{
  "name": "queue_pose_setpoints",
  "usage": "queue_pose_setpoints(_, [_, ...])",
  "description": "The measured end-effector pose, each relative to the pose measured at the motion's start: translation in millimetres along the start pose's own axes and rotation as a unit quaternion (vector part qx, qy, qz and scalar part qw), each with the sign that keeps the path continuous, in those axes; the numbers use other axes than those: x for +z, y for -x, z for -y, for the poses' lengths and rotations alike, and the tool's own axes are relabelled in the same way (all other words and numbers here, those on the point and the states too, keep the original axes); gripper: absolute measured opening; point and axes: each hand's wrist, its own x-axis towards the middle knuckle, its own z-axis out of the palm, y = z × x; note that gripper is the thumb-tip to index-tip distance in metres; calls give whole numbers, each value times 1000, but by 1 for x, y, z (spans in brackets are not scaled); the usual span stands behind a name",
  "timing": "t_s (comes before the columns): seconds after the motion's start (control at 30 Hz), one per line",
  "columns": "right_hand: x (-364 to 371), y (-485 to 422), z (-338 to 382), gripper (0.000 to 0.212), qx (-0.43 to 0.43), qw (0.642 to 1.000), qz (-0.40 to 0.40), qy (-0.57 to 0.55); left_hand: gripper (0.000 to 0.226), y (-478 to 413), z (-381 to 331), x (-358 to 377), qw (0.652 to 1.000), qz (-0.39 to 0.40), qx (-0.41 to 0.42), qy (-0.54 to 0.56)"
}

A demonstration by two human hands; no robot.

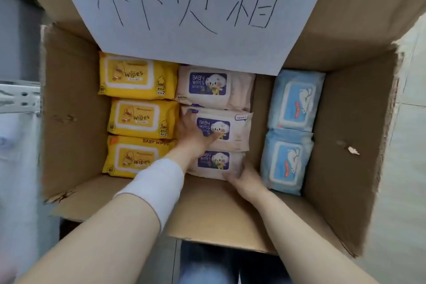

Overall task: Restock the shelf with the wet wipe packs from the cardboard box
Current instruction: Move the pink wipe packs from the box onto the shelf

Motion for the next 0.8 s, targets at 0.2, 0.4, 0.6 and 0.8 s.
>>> queue_pose_setpoints(0.2, [11, -13, 2, 77, 82, 990, -60, -100, 95, -11, -3, 5, 982, -150, -35, 104])
queue_pose_setpoints(0.4, [4, -18, 4, 64, 116, 978, -8, -175, 93, -22, -4, 6, 988, -103, -27, 108])
queue_pose_setpoints(0.6, [5, -22, 10, 55, 153, 942, 15, -300, 61, -26, -7, -1, 990, 30, -17, 140])
queue_pose_setpoints(0.8, [-8, 6, 3, 43, 226, 899, 4, -376, 53, 2, -21, -1, 983, 34, -11, 182])
